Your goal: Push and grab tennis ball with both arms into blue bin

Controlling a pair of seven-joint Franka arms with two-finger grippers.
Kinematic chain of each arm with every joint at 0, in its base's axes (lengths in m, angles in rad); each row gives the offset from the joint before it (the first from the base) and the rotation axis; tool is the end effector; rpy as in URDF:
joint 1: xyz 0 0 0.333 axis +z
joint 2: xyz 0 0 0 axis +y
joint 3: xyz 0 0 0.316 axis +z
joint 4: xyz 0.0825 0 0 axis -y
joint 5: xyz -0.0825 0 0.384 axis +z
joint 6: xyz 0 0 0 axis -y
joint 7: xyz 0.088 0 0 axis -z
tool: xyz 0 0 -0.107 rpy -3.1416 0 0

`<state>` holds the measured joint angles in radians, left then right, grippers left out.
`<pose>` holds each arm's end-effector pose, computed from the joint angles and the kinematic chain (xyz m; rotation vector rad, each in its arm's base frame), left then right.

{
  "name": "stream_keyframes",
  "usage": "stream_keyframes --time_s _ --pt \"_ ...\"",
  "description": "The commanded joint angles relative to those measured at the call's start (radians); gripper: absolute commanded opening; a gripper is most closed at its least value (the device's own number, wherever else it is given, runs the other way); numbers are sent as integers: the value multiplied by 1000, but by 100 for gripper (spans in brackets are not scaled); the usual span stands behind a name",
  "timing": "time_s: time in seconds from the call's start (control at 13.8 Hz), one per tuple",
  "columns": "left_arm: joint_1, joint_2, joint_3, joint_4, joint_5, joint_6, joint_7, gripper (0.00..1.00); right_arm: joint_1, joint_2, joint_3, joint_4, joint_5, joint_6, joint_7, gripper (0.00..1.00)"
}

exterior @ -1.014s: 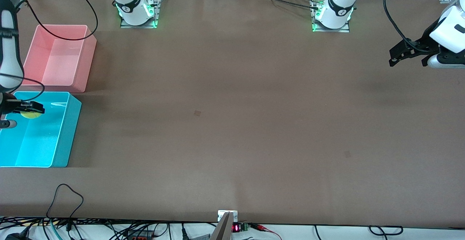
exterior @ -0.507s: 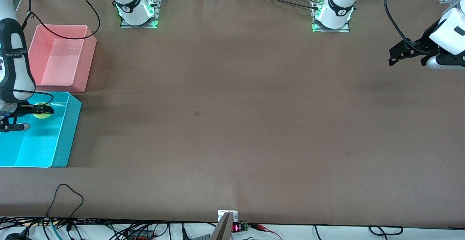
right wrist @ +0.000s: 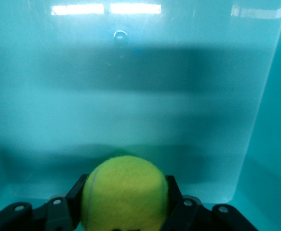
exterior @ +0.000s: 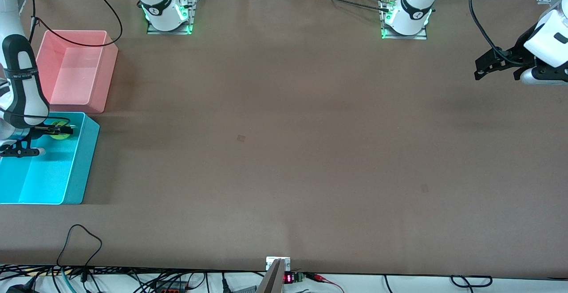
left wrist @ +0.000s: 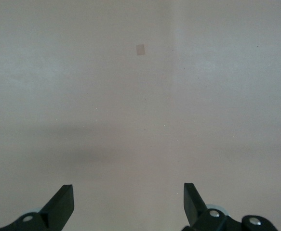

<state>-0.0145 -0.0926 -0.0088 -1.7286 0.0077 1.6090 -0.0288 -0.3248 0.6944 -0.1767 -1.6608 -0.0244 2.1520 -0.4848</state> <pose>0.5264 -0.0117 0.6032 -3.1321 -0.0081 0.0419 0.5848 -0.3093 0.1937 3.0924 0.0433 -0.3643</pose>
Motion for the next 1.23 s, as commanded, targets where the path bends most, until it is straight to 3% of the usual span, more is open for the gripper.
stream_keyframes --time_s 0.0,0.07,0.36,0.58,0.8,1.16 --pt "-15 16 18 30 -18 -23 24 100 -10 2 11 -1 -12 16 -14 77" --pt "-15 16 18 30 -18 -23 23 100 -10 2 11 -1 -11 17 -12 100" --pt "-15 14 18 30 -18 -23 23 100 -8 -13 19 -1 -9 12 -12 100" --pt "-16 14 17 30 -17 -23 23 100 -5 -84 43 -1 -6 6 -8 100" --pt "-16 14 17 30 -17 -23 23 100 1 -214 60 -1 -6 -56 -11 100" --pt "-19 2 -14 32 -20 -27 24 100 9 -490 199 -2 1 -292 14 100"
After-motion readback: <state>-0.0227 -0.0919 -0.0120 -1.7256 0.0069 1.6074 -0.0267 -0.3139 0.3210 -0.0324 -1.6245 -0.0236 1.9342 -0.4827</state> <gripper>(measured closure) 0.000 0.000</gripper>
